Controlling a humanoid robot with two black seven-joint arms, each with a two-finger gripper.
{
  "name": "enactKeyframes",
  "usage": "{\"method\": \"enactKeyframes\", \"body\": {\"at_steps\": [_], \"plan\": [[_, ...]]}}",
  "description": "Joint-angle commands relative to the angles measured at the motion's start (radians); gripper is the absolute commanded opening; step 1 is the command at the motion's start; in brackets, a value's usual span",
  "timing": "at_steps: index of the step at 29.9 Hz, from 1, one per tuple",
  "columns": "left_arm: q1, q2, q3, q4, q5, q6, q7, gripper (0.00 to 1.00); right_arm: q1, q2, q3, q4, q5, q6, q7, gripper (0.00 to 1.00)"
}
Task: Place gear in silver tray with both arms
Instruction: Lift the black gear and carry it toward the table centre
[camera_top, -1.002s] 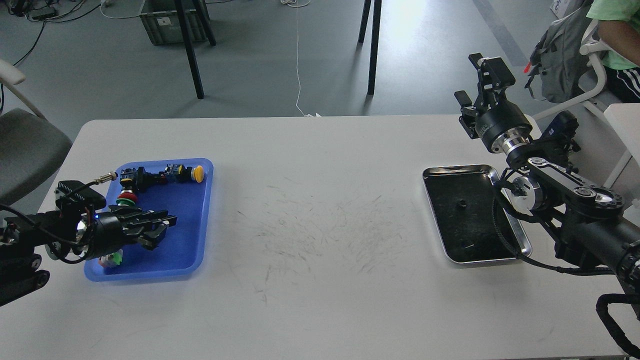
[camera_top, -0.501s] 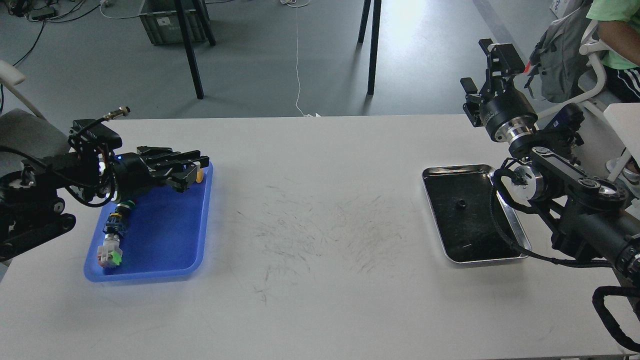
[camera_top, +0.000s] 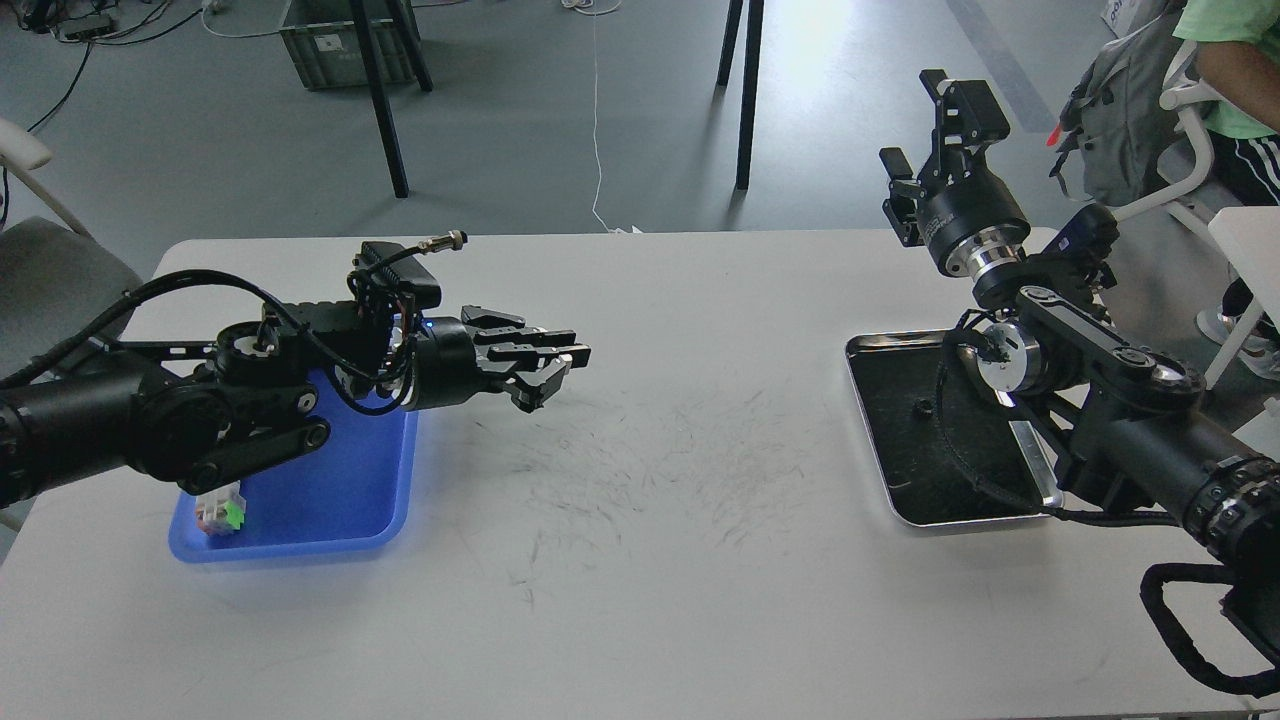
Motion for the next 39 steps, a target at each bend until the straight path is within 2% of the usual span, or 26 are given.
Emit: {"method": "enactKeyframes", "body": {"at_steps": [1,14,32,39], "plan": [[-0.003,-0.103,0.024,0.063,-0.001,0.002,0.000,0.24,0.000,0.000,-0.005,0.000,-0.001,0.000,0.000,0.94],[0.003,-0.312,0.073,0.137,-0.003,0.005,0.000,0.25,0.000,-0.006,-0.012,-0.001,-0.002,0.003,0.000,0.94],[0.032,-0.390,0.073,0.186,-0.004,0.008,0.000,0.28,0.000,-0.015,-0.017,0.000,-0.004,0.005,0.000,0.94],[0.036,-0.389,0.073,0.191,-0.004,0.007,0.000,0.35,0.000,-0.015,-0.018,0.000,-0.004,0.006,0.000,0.94]]}}
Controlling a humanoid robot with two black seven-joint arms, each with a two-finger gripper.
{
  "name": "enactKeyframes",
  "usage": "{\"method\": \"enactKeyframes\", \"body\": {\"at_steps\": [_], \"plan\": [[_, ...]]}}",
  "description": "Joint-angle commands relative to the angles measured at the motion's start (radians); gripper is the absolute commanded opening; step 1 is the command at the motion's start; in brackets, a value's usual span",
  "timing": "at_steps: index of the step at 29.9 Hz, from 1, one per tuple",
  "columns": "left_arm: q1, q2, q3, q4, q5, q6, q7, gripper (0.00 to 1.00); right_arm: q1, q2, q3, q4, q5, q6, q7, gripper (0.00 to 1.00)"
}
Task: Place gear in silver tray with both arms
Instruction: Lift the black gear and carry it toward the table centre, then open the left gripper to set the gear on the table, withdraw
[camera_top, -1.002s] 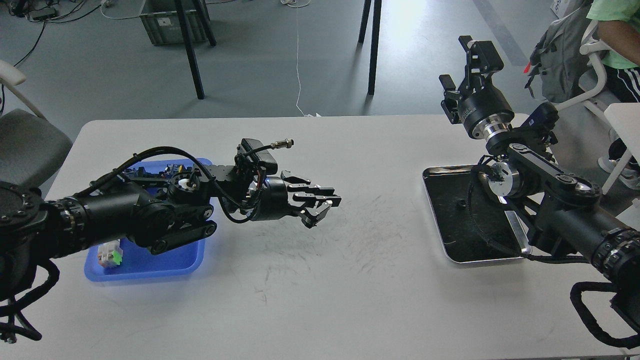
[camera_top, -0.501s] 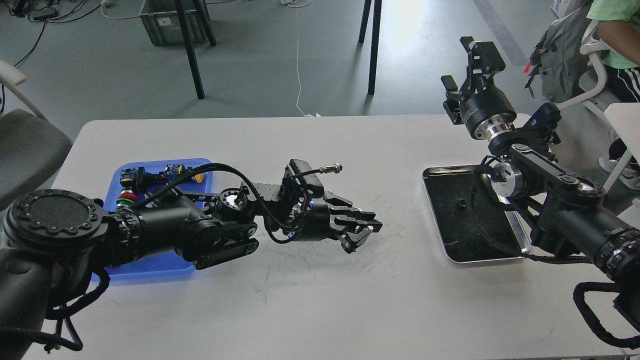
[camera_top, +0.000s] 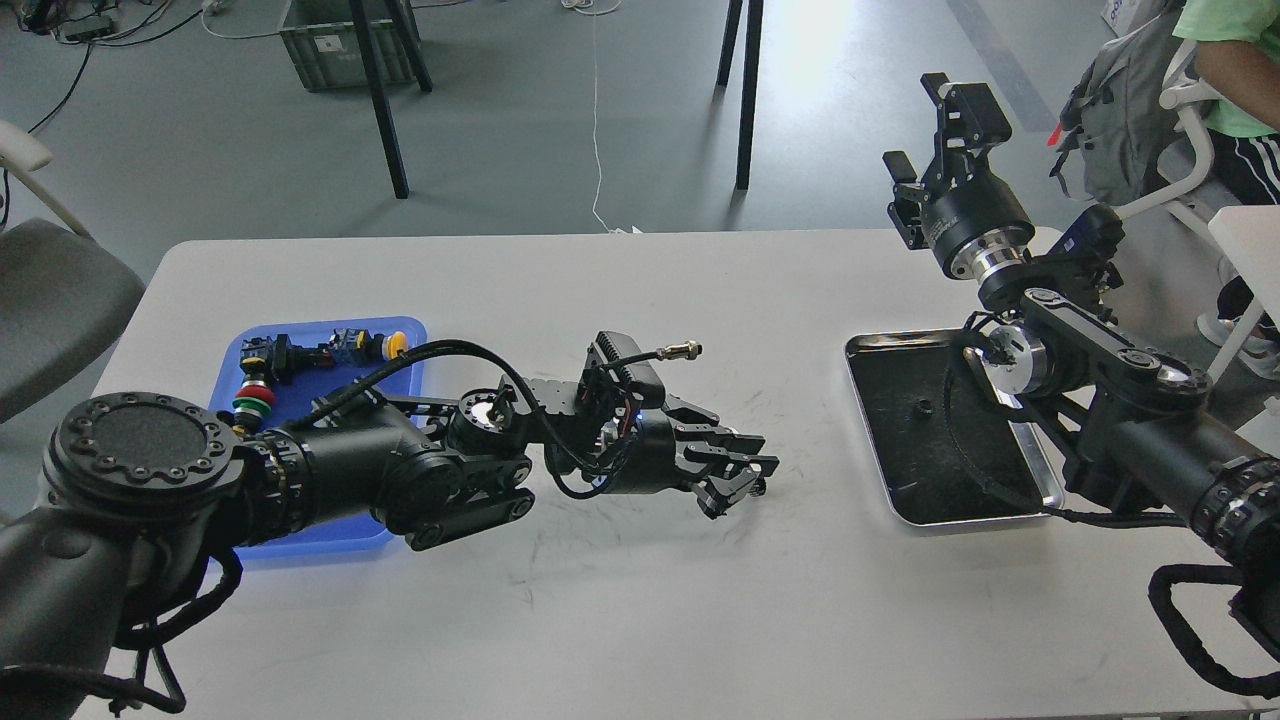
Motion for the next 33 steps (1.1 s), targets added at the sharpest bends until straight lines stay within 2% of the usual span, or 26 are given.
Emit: {"method": "enactKeyframes", "body": {"at_steps": [1,7,10,12,16,18,19,23,29,33], "plan": [[0.002,0.001,0.000,0.002,0.000,0.000,0.000,0.37,0.001,0.000,0.000,0.001,0.000,0.000,0.000,0.94],[-0.008,0.031,-0.012,0.002,-0.020,0.000,0.000,0.47,0.000,-0.001,-0.020,0.001,-0.006,0.003,0.000,0.94],[-0.016,0.095,-0.029,-0.004,-0.102,0.000,0.000,0.54,0.012,-0.001,-0.066,0.002,-0.003,0.008,0.000,0.94],[-0.033,0.139,-0.048,0.001,-0.171,0.000,0.000,0.65,0.020,-0.010,-0.077,0.001,-0.005,0.008,0.000,0.95],[-0.047,0.239,-0.147,0.001,-0.300,0.000,0.000,0.80,0.026,-0.058,-0.083,0.016,-0.002,0.011,0.000,0.95],[-0.045,0.290,-0.192,0.002,-0.320,0.001,0.000,0.94,0.027,-0.067,-0.084,0.022,-0.008,0.011,0.000,0.95],[-0.045,0.310,-0.218,0.001,-0.327,0.003,0.000,0.98,0.029,-0.070,-0.086,0.022,-0.012,0.014,0.000,0.95],[-0.022,0.396,-0.359,-0.011,-0.371,0.014,0.000,0.98,0.063,-0.115,-0.145,0.060,-0.014,0.020,0.000,0.98],[0.005,0.454,-0.374,0.004,-0.494,0.008,0.000,0.98,0.130,-0.199,-0.291,0.194,-0.015,0.026,0.000,0.98],[0.005,0.495,-0.388,0.019,-0.609,-0.061,0.000,0.98,0.194,-0.253,-0.377,0.252,-0.017,0.060,0.000,0.98]]}}
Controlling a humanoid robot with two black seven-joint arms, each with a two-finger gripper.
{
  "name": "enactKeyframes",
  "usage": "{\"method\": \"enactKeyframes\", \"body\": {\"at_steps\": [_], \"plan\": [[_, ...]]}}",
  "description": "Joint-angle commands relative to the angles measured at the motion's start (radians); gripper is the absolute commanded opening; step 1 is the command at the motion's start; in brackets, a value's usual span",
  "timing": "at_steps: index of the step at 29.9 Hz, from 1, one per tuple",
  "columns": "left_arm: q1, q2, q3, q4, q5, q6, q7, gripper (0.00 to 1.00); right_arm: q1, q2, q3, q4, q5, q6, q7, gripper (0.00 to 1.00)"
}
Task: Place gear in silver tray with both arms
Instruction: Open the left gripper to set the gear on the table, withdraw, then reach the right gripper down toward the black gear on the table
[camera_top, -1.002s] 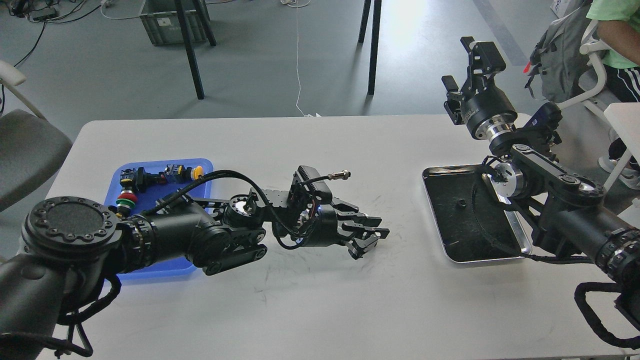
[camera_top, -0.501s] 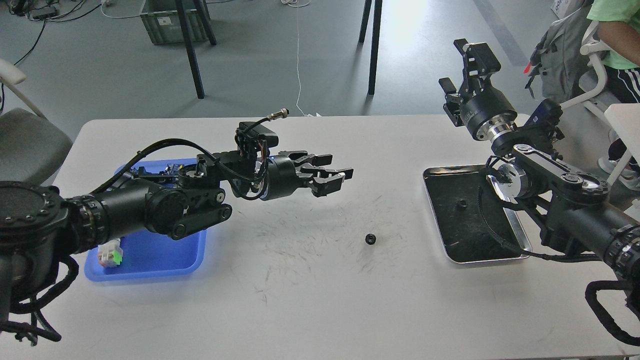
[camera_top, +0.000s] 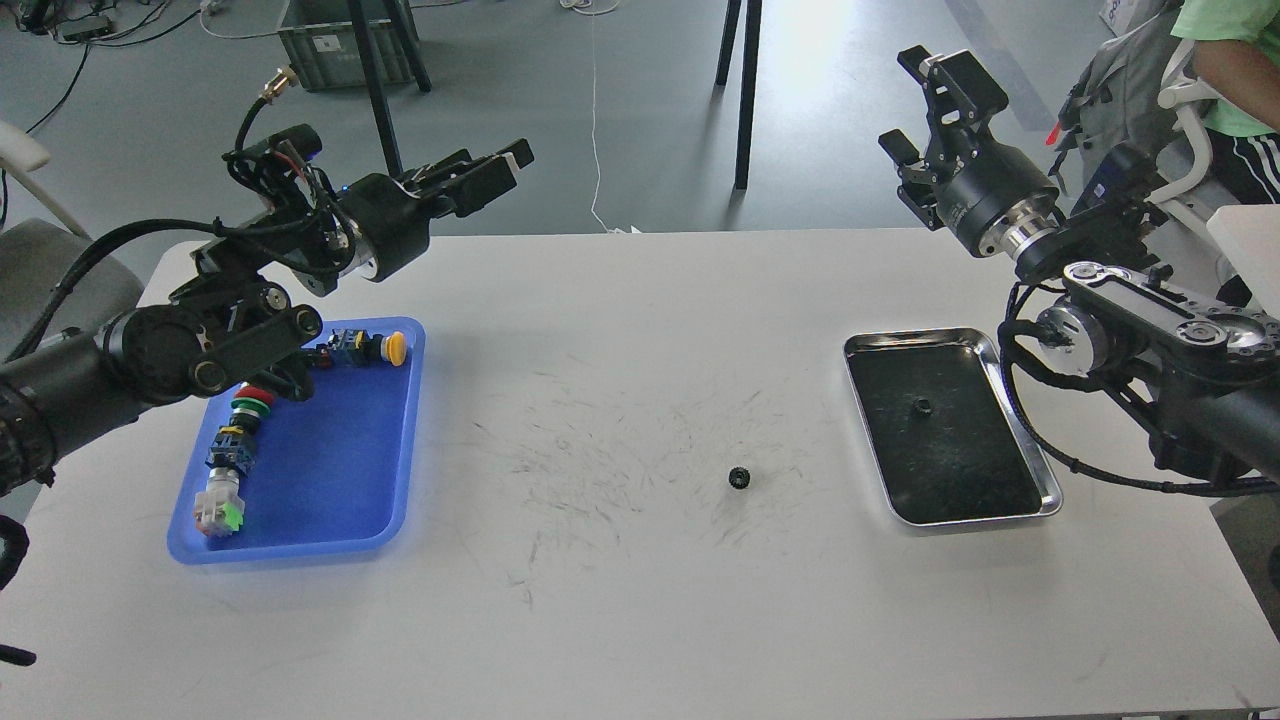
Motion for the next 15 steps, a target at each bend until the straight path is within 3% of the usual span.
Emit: {"method": "enactKeyframes", "body": {"at_steps": [1,6,15], "plan": [[0.004,0.037,-0.023,0.019,-0.107,-0.069,0.000,0.98,0.057,-0.049,-0.081,0.051,-0.001,0.050,0.000,0.98],[0.023,0.080,-0.077,0.045,-0.228,-0.144,0.000,0.98,0.152,-0.071,-0.262,0.070,-0.076,0.138,0.000,0.98],[0.050,0.102,-0.120,0.102,-0.302,-0.245,0.000,0.98,0.351,-0.069,-0.627,0.087,-0.255,0.159,0.000,0.97]]}}
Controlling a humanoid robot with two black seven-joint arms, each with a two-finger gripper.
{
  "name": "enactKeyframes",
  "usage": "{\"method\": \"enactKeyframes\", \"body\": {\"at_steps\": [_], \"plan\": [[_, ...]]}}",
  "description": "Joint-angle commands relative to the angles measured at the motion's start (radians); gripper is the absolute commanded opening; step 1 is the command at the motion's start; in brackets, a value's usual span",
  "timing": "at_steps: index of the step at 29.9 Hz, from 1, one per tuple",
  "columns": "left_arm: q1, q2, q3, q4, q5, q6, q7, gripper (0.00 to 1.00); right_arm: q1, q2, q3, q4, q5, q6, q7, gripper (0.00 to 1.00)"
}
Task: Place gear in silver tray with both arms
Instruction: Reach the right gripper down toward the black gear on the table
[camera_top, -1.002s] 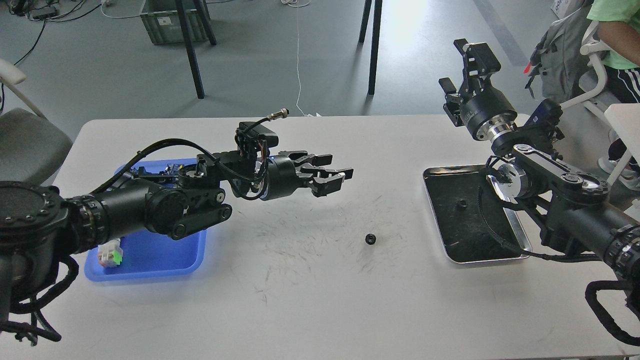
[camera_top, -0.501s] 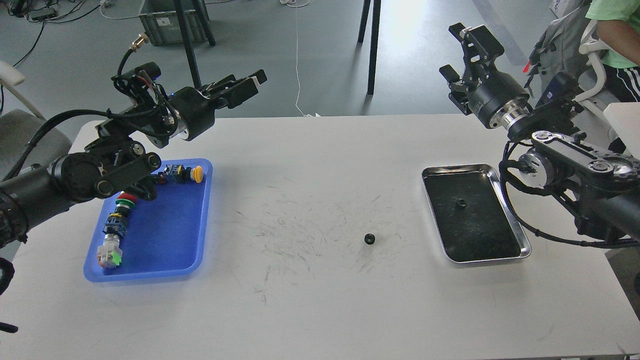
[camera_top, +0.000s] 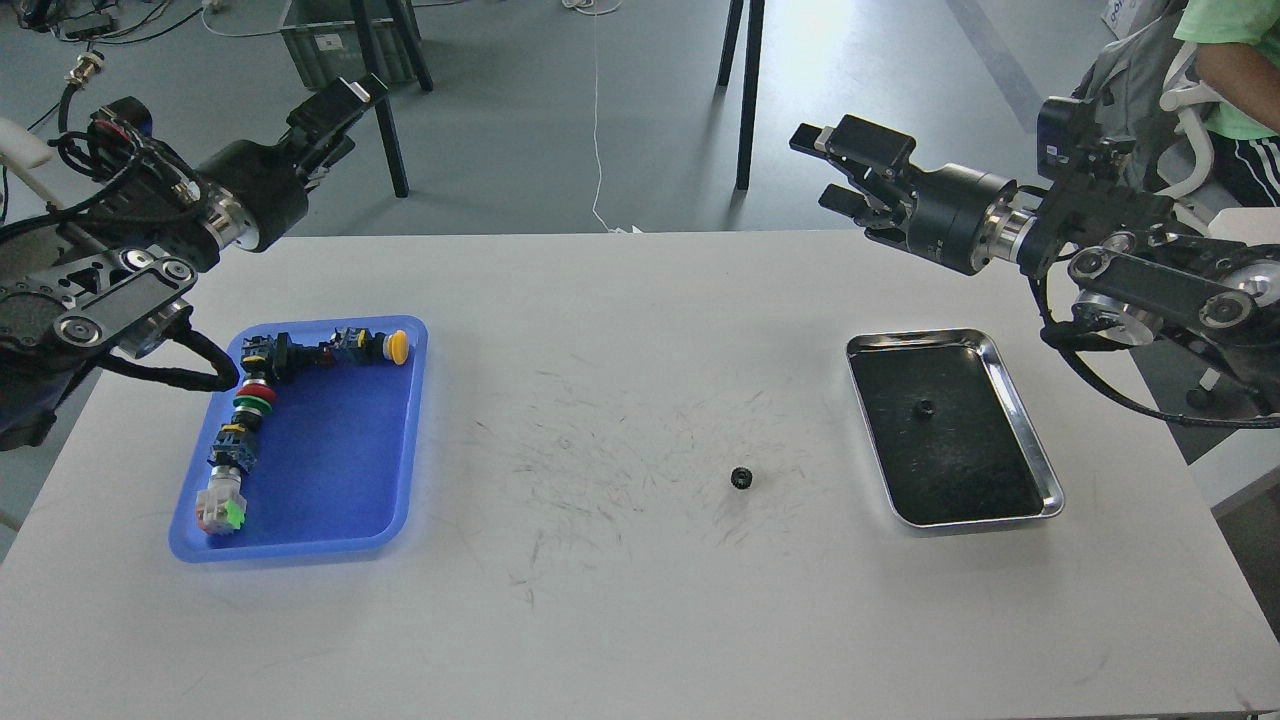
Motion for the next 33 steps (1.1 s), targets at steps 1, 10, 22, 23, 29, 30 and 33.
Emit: {"method": "enactKeyframes", "body": {"at_steps": [1,10,22,23,29,30,33], "plan": [[0.009,0.002,-0.019,0.028,-0.042,-0.034,0.000,0.98,0.069,0.006,-0.117,0.017,-0.105,0.010,0.000,0.97],[0.012,0.007,-0.057,0.054,-0.216,-0.140,0.000,0.98,0.095,0.058,-0.141,0.027,-0.578,0.015,0.000,0.97],[0.022,0.039,-0.088,0.077,-0.295,-0.304,0.000,0.98,0.112,0.278,-0.279,0.010,-0.755,0.013,0.000,0.97],[0.024,0.039,-0.086,0.078,-0.302,-0.303,0.000,0.98,0.112,0.300,-0.296,0.008,-0.768,0.012,0.000,0.97],[0.030,0.047,-0.088,0.089,-0.326,-0.353,0.000,0.99,0.126,0.366,-0.360,-0.002,-0.830,0.009,0.000,0.96],[0.032,0.047,-0.088,0.091,-0.328,-0.349,0.000,0.98,0.131,0.374,-0.373,-0.002,-0.833,0.010,0.000,0.96],[0.032,0.045,-0.089,0.109,-0.331,-0.353,0.000,0.98,0.137,0.387,-0.402,-0.013,-0.853,0.009,0.000,0.95]]}}
